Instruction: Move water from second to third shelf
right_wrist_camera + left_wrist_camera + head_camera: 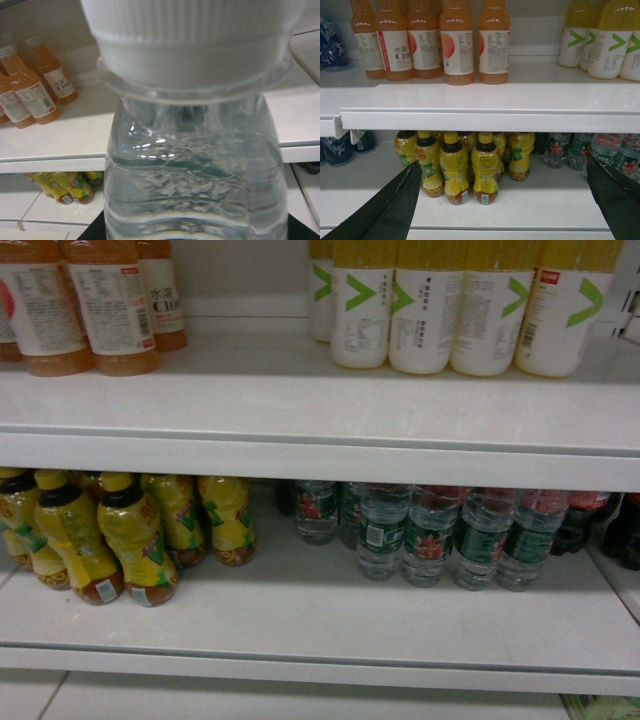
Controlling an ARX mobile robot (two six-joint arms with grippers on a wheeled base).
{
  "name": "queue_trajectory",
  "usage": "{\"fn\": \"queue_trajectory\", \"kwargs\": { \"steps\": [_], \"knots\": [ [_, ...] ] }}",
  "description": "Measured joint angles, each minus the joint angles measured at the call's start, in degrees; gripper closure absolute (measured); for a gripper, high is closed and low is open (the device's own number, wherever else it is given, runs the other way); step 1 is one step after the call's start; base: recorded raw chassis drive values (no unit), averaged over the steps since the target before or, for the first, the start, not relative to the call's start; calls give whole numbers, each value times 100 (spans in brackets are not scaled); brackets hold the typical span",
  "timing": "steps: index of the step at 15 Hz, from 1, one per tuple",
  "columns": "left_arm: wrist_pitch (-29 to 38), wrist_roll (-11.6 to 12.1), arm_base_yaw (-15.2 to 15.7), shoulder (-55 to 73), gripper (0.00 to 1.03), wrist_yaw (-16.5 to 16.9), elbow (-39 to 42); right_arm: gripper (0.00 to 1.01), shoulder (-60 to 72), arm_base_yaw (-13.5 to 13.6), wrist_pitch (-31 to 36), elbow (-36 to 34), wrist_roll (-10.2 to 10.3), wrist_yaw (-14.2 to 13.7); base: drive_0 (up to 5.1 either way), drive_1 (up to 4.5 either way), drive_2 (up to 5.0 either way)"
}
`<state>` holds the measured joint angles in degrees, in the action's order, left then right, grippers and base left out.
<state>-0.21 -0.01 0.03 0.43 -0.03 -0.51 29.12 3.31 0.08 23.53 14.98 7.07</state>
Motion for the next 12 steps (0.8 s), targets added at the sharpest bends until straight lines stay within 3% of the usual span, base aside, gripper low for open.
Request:
{"fn": "queue_trajectory", "kwargs": {
  "steps": [12],
  "knots": [
    [-7, 0, 0, 0, 5, 0, 0, 59, 2, 0, 0, 0, 0, 2, 0, 0, 0]
  ]
}}
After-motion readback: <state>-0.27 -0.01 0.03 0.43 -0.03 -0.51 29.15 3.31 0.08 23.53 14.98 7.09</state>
